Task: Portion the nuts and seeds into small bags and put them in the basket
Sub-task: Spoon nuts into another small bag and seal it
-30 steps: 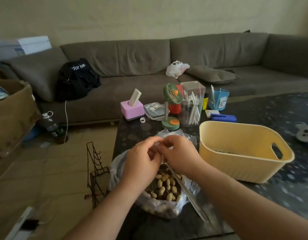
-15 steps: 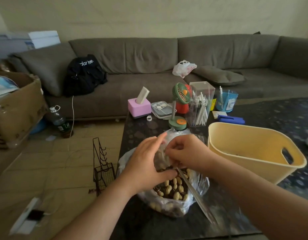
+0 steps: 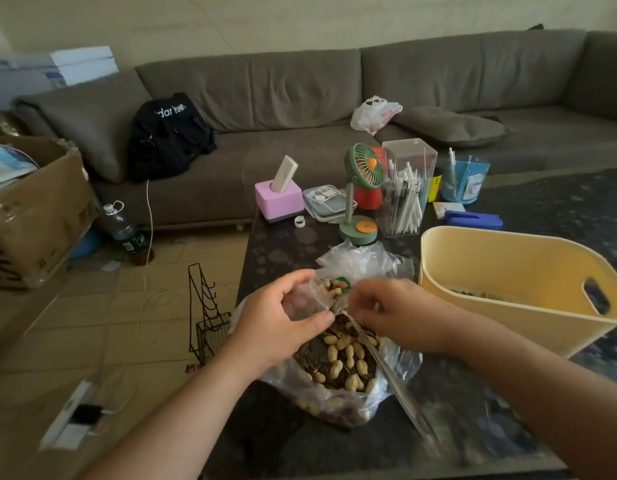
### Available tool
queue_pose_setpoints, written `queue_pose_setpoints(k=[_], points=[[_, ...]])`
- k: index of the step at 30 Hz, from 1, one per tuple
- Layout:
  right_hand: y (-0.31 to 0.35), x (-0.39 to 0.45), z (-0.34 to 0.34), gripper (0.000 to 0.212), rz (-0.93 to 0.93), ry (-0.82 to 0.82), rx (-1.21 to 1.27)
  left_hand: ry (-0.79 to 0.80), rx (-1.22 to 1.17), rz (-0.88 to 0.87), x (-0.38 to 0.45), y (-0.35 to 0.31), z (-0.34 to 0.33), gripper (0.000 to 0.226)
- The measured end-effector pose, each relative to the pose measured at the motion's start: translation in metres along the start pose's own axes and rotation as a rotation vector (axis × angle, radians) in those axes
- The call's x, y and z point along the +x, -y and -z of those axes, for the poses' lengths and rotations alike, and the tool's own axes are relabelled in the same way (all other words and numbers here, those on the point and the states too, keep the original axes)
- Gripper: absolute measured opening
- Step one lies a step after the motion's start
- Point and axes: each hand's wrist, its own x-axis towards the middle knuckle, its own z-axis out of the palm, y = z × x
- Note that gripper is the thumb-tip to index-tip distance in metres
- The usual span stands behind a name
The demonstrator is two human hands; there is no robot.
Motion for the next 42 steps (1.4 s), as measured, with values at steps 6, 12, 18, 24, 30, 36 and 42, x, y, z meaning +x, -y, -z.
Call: queue_pose_setpoints(k=[6,12,18,24,30,36,42], points=[[-0.050,-0.044,-0.029,0.052,0.107,0.385,-0.363,0.010,0.026,0.058,0.007,0.005,-0.002,0.069],[-0.065,-0.052,-0.036,0.036,0.212,0.244,-0.270,0.009,0.018,0.100,0.012,0.007,-0.004,0.066],[-0.041,-0.035,-0.022,0.045,0.243,-0.168,-0.244,0.044,0.019,0.121,0.013,0.004,-0.006,0.078],[-0.035,0.002,-0.030,0.033,0.378,-0.321,-0.451,0.046,-0.013,0.202,0.014,-0.002,-0.011,0.059],[-0.014,-0.004,-0.005,0.021,0.304,-0.511,-0.166,0.090,0.015,0.285,0.013,-0.003,-0.007,0.054],[0.005,-0.019,0.022,0.009,-0.073,-0.392,0.239,0.028,0.161,0.193,0.014,-0.003,-0.003,0.069],[0.005,-0.021,-0.010,0.021,-0.299,-0.254,0.653,-0.006,0.191,0.178,0.011,-0.005,-0.004,0.067]])
